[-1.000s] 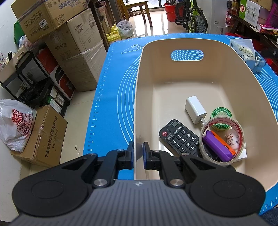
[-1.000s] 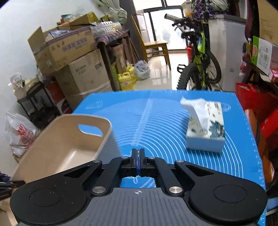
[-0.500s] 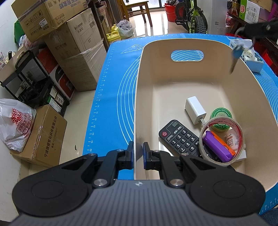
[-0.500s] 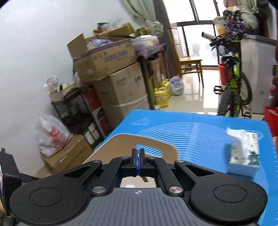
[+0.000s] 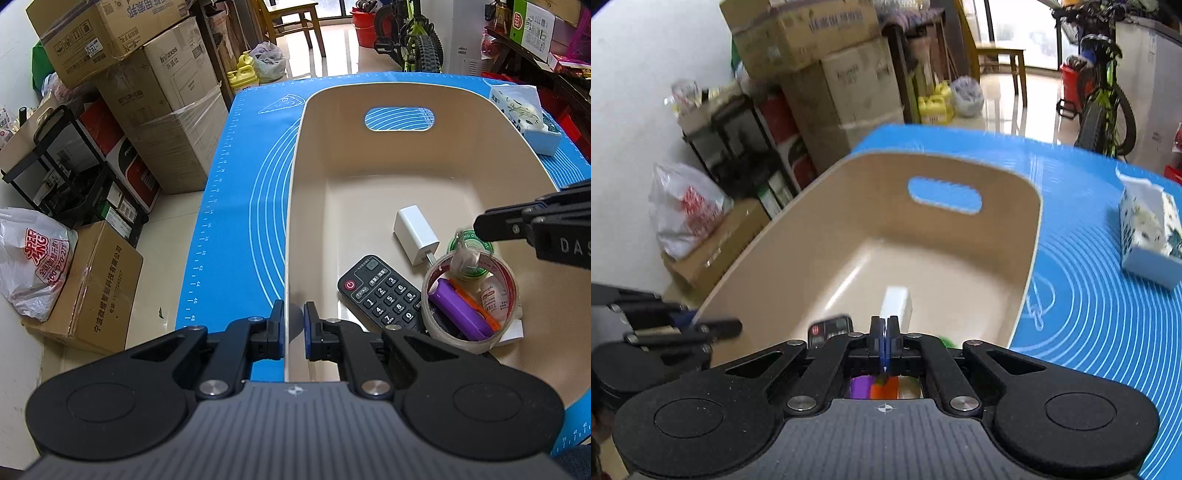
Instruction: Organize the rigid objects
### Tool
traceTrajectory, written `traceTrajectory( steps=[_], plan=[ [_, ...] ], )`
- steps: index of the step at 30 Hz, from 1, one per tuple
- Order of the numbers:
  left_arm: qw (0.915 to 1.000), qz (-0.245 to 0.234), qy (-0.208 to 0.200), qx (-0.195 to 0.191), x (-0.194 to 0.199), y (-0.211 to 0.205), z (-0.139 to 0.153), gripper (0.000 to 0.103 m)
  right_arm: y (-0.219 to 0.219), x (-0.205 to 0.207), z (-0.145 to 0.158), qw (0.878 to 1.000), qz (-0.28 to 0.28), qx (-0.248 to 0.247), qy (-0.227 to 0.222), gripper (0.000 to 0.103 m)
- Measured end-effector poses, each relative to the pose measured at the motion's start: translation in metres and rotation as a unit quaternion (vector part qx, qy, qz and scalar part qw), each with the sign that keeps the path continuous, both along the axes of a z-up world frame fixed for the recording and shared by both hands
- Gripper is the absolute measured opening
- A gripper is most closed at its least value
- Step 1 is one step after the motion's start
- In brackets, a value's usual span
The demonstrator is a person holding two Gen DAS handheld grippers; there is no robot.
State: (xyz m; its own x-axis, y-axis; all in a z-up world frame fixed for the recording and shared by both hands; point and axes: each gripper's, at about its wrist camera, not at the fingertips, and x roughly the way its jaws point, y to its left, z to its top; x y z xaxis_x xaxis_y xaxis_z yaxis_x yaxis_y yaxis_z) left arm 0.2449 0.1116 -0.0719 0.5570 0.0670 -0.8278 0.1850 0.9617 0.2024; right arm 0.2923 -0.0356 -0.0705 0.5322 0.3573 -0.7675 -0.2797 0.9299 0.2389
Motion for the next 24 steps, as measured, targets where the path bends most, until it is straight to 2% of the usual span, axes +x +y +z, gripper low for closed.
traceTrajectory(
  steps=[2, 3, 4, 5, 6, 7, 8, 9, 10, 17, 24],
  plan=[
    [1.0, -0.001, 0.002, 0.0, 0.0, 0.001, 0.001, 0.011, 0.0, -0.004, 0.0, 1.0, -0.001, -0.003, 0.0, 0.021],
    [1.0, 0.002, 0.001, -0.004, 0.0, 0.002, 0.001, 0.013, -0.001, -0.008, 0.003, 1.0, -0.002, -0.007, -0.005, 0.037],
    [0.9999, 0.006, 0.0, -0.01, 0.0, 0.003, 0.003, 0.015, -0.002, -0.011, 0.006, 1.0, -0.002, -0.009, -0.011, 0.049],
    [0.9999, 0.009, -0.001, -0.015, -0.001, 0.004, 0.005, 0.023, -0.004, -0.016, 0.012, 1.0, -0.005, -0.013, -0.02, 0.059],
    [0.9998, 0.01, -0.005, -0.019, -0.002, 0.004, 0.009, 0.039, -0.006, -0.019, 0.017, 0.999, -0.01, -0.016, -0.027, 0.063],
    [0.9996, 0.009, -0.011, -0.022, -0.005, 0.003, 0.013, 0.048, -0.009, -0.023, 0.024, 0.999, -0.015, -0.017, -0.035, 0.066],
    [0.9994, 0.007, -0.02, -0.025, -0.009, 0.001, 0.019, 0.06, -0.013, -0.027, 0.03, 0.999, -0.018, -0.014, -0.04, 0.069],
    [0.9992, 0.005, -0.027, -0.028, -0.012, -0.001, 0.024, 0.067, -0.018, -0.031, 0.037, 0.999, -0.022, -0.013, -0.042, 0.072],
    [0.999, 0.003, -0.032, -0.03, -0.016, -0.003, 0.028, 0.068, -0.021, -0.034, 0.043, 0.999, -0.028, -0.013, -0.043, 0.077],
    [0.9963, -0.006, -0.067, -0.053, -0.05, -0.014, 0.066, 0.075, -0.041, -0.077, 0.081, 0.994, -0.082, -0.017, -0.067, 0.093],
    [0.9923, -0.009, -0.101, -0.07, -0.093, -0.023, 0.104, 0.077, -0.05, -0.134, 0.104, 0.989, -0.111, -0.043, -0.083, 0.094]
  ],
)
